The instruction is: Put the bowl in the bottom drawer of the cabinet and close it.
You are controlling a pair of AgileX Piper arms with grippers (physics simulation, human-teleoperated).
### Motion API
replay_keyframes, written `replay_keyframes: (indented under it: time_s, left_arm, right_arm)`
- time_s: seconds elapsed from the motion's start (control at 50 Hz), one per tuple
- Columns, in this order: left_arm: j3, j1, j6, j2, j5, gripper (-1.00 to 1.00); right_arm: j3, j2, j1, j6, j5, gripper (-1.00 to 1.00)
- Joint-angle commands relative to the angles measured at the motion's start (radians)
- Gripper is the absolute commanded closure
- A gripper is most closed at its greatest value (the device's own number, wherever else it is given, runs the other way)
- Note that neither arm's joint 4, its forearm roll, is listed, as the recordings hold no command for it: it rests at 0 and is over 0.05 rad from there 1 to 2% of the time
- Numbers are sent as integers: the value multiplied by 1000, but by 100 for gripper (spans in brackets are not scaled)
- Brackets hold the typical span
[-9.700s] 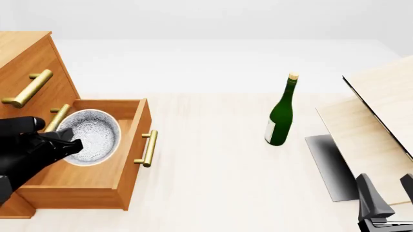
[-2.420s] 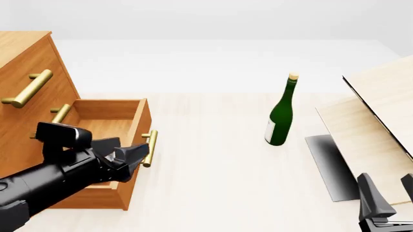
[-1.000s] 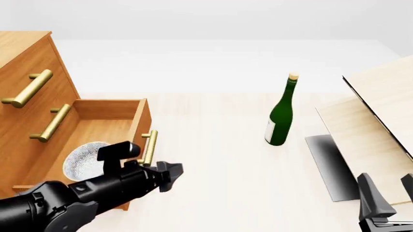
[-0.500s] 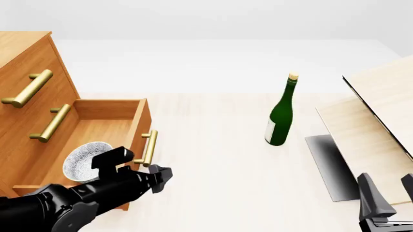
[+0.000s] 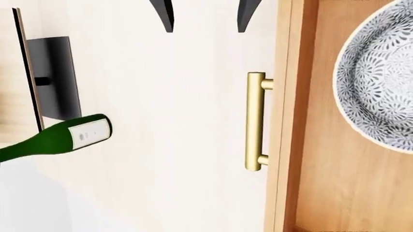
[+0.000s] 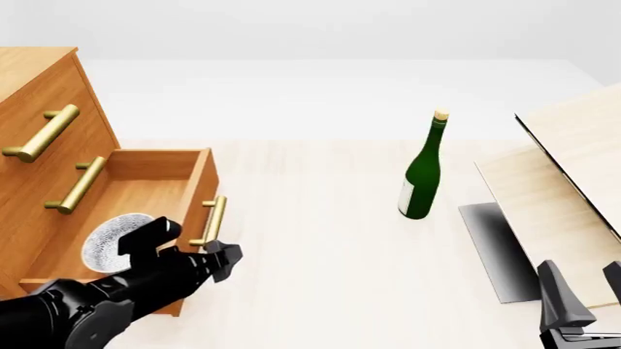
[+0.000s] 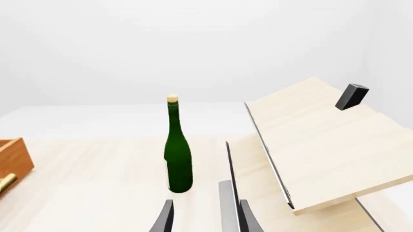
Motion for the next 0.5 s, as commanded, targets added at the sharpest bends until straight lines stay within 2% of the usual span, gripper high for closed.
replay_keyframes:
  time_s: [0.02,0.5]
  left_arm:
    - [22,62,22,39,9,-100]
    - [53,161,56,26,19,-100]
  right_arm:
    - [0,0,0,0,0,-100]
    - [0,0,0,0,0,-100]
